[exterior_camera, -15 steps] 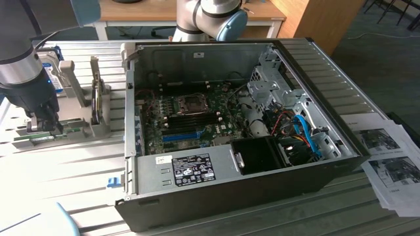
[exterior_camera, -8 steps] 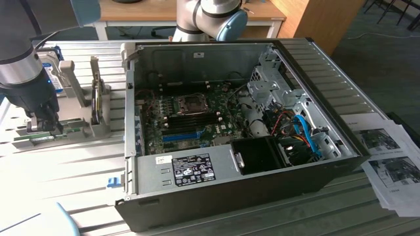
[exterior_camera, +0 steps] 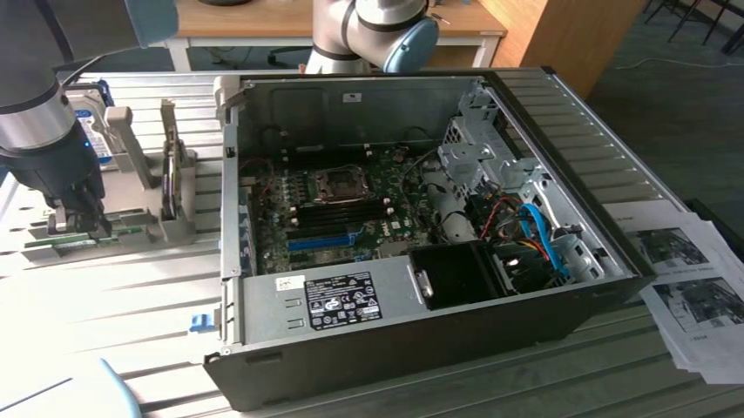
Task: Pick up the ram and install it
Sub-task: 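Pick up the ram and move it above insertion slot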
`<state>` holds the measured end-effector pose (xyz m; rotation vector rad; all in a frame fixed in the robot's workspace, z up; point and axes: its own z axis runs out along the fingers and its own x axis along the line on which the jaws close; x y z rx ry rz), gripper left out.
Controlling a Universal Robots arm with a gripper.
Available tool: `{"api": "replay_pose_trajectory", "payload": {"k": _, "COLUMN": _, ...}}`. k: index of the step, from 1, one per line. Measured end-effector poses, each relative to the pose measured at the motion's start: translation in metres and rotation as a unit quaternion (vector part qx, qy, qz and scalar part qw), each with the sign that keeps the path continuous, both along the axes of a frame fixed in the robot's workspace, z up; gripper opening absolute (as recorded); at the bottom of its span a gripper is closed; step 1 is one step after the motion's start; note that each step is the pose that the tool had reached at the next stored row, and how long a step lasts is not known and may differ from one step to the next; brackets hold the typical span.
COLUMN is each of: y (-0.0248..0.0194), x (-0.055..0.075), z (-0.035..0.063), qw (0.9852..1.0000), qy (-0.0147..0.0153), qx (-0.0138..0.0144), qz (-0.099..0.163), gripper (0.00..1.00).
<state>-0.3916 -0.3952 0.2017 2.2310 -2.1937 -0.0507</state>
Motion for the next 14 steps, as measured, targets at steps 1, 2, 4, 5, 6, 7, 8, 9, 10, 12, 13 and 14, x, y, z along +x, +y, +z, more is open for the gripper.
{"api": "replay_pose_trajectory", "payload": {"k": 1, "y": 0.0, "x": 0.0, "z": 0.0002, "qw": 1.0, "qy": -0.0001, "qx": 0.0, "qz": 0.0, "gripper": 0.11}}
{"api": "replay_pose_trajectory", "payload": {"k": 2, "y": 0.0, "x": 0.0, "z": 0.0005, "qw": 1.0, "qy": 0.0, "qx": 0.0, "qz": 0.0, "gripper": 0.11}}
{"api": "replay_pose_trajectory", "payload": {"k": 4, "y": 0.0, "x": 0.0, "z": 0.0015, "qw": 1.0, "qy": 0.0, "qx": -0.0001, "qz": 0.0, "gripper": 0.11}}
{"api": "replay_pose_trajectory", "payload": {"k": 5, "y": 0.0, "x": 0.0, "z": 0.0022, "qw": 1.0, "qy": 0.0001, "qx": -0.0001, "qz": 0.0, "gripper": 0.11}}
{"api": "replay_pose_trajectory", "payload": {"k": 6, "y": 0.0, "x": 0.0, "z": 0.0029, "qw": 1.0, "qy": 0.0001, "qx": -0.0001, "qz": 0.0, "gripper": 0.11}}
{"api": "replay_pose_trajectory", "payload": {"k": 7, "y": 0.0, "x": 0.0, "z": 0.0037, "qw": 1.0, "qy": 0.0001, "qx": -0.0001, "qz": 0.0, "gripper": 0.11}}
{"api": "replay_pose_trajectory", "payload": {"k": 8, "y": 0.0, "x": 0.0, "z": 0.0044, "qw": 1.0, "qy": 0.0, "qx": 0.0, "qz": 0.0, "gripper": 0.11}}
{"api": "replay_pose_trajectory", "payload": {"k": 9, "y": 0.0, "x": 0.0, "z": 0.0056, "qw": 1.0, "qy": 0.0001, "qx": 0.0, "qz": 0.0, "gripper": 0.11}}
{"api": "replay_pose_trajectory", "payload": {"k": 10, "y": 0.0, "x": 0.0, "z": 0.0068, "qw": 1.0, "qy": 0.0001, "qx": -0.0001, "qz": 0.0, "gripper": 0.11}}
{"api": "replay_pose_trajectory", "payload": {"k": 12, "y": 0.0, "x": 0.0, "z": 0.0097, "qw": 1.0, "qy": 0.0, "qx": 0.0, "qz": 0.0, "gripper": 0.11}}
{"api": "replay_pose_trajectory", "payload": {"k": 13, "y": 0.0, "x": 0.0, "z": 0.0112, "qw": 1.0, "qy": 0.0, "qx": 0.0, "qz": 0.0, "gripper": 0.11}}
{"api": "replay_pose_trajectory", "payload": {"k": 14, "y": 0.0, "x": 0.0, "z": 0.0129, "qw": 1.0, "qy": 0.0, "qx": 0.0, "qz": 0.0, "gripper": 0.11}}
